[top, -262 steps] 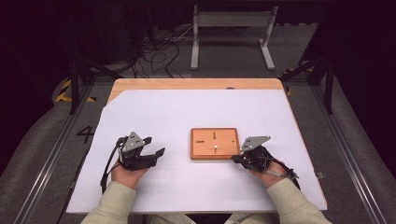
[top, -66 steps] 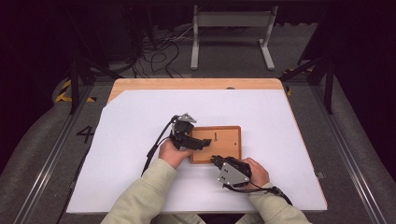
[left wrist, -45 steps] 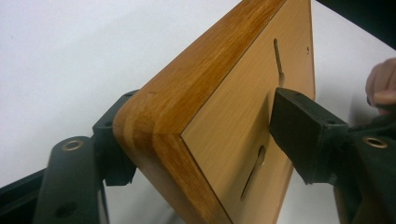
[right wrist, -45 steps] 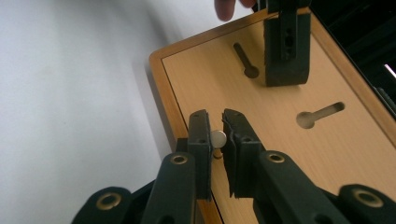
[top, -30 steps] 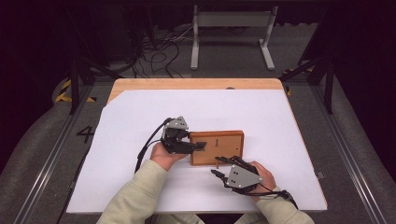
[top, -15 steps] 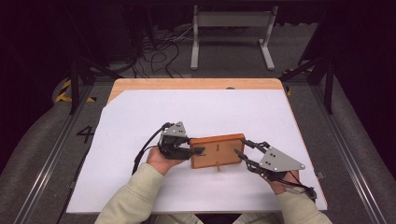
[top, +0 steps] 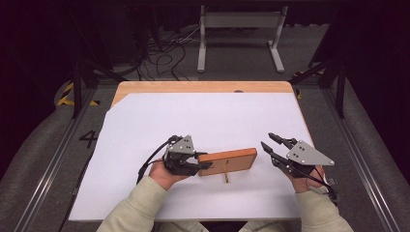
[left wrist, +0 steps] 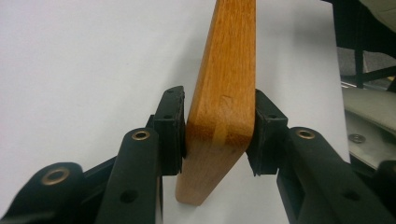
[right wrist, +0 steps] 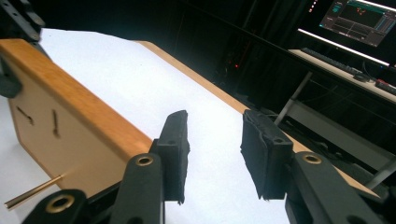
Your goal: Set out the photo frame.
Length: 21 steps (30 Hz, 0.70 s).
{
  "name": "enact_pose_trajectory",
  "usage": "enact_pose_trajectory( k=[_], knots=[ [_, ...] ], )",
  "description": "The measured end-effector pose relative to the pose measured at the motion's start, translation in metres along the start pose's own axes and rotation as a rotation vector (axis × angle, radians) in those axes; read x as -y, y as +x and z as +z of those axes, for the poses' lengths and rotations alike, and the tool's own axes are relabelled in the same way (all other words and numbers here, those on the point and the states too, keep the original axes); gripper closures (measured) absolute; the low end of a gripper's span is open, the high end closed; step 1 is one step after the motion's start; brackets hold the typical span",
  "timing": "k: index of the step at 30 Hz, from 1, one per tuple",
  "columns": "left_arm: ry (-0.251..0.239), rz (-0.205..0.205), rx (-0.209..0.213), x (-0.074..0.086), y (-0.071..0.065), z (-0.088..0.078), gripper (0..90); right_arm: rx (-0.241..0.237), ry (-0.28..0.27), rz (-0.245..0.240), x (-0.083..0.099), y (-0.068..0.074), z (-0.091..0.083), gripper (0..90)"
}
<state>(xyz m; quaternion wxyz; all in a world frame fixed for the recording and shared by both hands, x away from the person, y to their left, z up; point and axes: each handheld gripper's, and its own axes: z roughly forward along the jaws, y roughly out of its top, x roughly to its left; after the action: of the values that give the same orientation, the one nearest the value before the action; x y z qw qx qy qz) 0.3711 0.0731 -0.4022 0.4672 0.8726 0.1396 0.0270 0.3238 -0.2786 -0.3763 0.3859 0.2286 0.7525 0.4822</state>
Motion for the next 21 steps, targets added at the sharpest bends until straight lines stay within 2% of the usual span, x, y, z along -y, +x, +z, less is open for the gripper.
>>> enact_pose_trajectory(
  k=[7, 21],
  knots=[
    [0.009, -0.011, 0.031, 0.002, -0.006, -0.001, 60.6, 0.011, 0.042, 0.028, 0.009, -0.005, 0.004, 61.1],
    [0.039, 0.020, 0.082, 0.008, -0.019, 0.002, 52.5, 0.014, 0.069, 0.058, 0.015, -0.009, 0.004, 60.7]
  ],
)
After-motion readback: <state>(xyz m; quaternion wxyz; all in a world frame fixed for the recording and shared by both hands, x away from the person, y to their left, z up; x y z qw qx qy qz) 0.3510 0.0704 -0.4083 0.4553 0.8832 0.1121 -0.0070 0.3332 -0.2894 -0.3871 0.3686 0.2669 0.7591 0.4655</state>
